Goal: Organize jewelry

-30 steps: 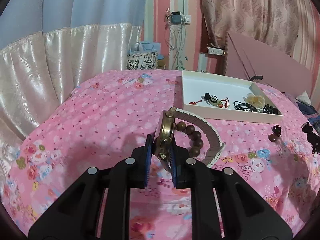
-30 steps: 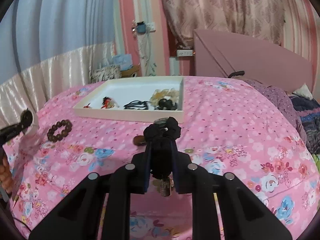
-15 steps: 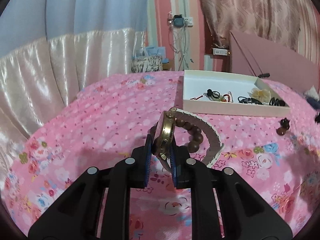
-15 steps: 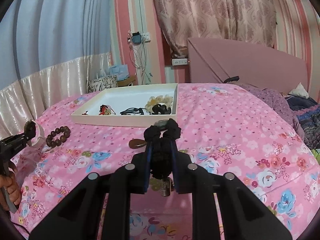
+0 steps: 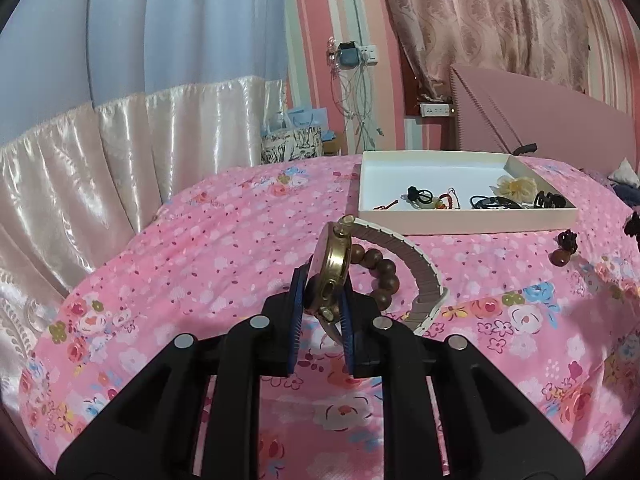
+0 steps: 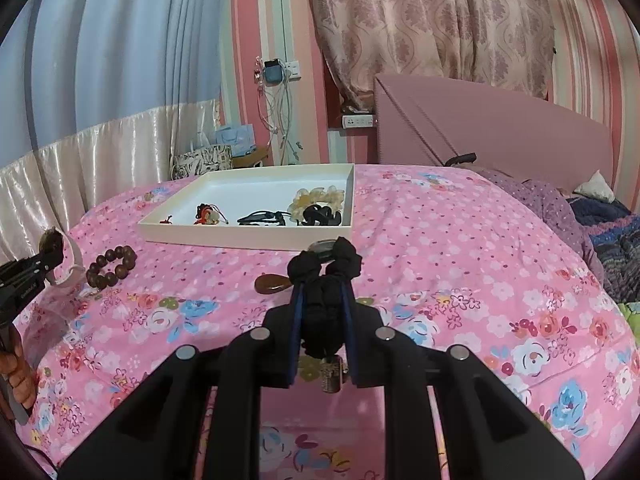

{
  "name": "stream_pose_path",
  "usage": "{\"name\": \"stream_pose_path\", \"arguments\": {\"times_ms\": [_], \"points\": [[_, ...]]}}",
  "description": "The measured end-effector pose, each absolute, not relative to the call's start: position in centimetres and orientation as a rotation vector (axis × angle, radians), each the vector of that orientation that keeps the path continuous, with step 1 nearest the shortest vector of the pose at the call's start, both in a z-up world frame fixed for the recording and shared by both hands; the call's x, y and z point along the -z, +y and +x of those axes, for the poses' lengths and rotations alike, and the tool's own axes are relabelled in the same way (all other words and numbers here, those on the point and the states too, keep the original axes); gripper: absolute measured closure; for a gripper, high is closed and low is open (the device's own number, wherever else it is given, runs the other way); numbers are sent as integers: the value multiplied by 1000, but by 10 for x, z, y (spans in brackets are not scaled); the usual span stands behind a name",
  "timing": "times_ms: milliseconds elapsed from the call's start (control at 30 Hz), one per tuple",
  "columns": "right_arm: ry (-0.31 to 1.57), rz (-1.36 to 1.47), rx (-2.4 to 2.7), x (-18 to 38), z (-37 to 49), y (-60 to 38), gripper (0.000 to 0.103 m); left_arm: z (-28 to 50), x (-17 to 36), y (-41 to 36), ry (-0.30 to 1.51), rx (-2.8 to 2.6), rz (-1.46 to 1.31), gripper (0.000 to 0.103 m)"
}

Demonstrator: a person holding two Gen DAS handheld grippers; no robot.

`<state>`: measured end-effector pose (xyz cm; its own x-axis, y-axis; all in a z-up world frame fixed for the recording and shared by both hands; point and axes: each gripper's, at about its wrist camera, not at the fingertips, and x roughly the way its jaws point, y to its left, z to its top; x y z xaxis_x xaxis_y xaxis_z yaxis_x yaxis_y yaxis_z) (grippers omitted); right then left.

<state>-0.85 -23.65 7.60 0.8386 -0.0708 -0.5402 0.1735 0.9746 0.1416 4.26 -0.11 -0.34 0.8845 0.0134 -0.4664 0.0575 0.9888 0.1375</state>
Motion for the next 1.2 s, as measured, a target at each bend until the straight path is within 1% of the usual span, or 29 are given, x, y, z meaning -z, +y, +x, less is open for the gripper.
{"name": "stream_pose_path", "arguments": {"times_ms": [1200], "points": [[566,197,133,-74,-8,-236,85,35,-1,9,458,20,109,88]]}}
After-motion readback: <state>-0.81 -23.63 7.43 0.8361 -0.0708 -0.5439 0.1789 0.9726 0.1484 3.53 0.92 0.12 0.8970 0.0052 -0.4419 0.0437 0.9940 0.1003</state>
